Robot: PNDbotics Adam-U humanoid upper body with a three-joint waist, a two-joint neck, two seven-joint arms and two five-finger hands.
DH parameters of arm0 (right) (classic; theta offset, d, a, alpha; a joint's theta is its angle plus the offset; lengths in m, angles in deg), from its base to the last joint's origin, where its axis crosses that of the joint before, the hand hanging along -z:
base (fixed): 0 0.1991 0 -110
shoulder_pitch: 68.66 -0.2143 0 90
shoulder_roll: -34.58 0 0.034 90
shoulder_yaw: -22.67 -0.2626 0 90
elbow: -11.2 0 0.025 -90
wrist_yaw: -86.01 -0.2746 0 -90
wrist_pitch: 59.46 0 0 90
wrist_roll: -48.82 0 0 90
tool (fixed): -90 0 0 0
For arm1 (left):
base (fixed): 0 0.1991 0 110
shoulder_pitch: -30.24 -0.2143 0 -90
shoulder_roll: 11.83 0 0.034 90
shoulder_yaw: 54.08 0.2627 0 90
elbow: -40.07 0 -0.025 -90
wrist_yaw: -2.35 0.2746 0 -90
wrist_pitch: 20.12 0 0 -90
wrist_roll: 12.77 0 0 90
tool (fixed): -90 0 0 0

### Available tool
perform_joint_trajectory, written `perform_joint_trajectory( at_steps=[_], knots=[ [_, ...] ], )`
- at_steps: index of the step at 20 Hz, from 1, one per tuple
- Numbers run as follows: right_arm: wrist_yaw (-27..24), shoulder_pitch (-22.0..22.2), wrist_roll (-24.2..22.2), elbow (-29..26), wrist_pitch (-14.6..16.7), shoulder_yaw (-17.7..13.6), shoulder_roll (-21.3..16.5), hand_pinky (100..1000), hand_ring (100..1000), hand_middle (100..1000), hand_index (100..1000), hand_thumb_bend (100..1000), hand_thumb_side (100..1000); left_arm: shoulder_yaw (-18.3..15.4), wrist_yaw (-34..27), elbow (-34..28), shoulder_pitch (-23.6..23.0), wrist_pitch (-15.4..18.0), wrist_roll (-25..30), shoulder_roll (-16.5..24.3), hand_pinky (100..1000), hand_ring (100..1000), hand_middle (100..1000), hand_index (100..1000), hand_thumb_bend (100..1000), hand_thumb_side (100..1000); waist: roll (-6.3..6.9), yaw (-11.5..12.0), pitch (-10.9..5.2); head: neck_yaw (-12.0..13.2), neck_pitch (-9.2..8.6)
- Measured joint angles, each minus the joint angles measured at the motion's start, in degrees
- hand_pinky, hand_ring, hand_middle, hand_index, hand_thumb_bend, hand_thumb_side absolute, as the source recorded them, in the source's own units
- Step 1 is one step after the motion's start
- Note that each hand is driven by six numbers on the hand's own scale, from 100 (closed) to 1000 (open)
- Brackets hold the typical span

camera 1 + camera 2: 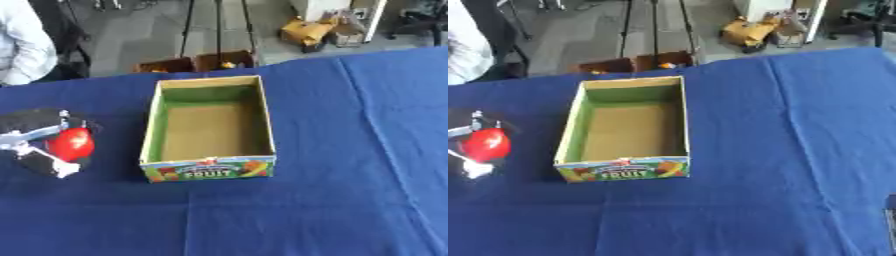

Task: Pick up objects on the table and place them in the box.

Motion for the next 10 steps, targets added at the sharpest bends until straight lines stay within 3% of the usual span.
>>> perform_joint_trajectory(
  at_steps=[10],
  knots=[
    [-1.4,0.0,-0.1,0.0,0.4,0.5,-0.1,760,807,478,763,100,703,-2.0,-7.7,3.6,9.2,-3.0,3.0,-0.1,265,657,667,884,100,331,0.35,-2.6,-0.77,5.0,-0.63]
  ],
)
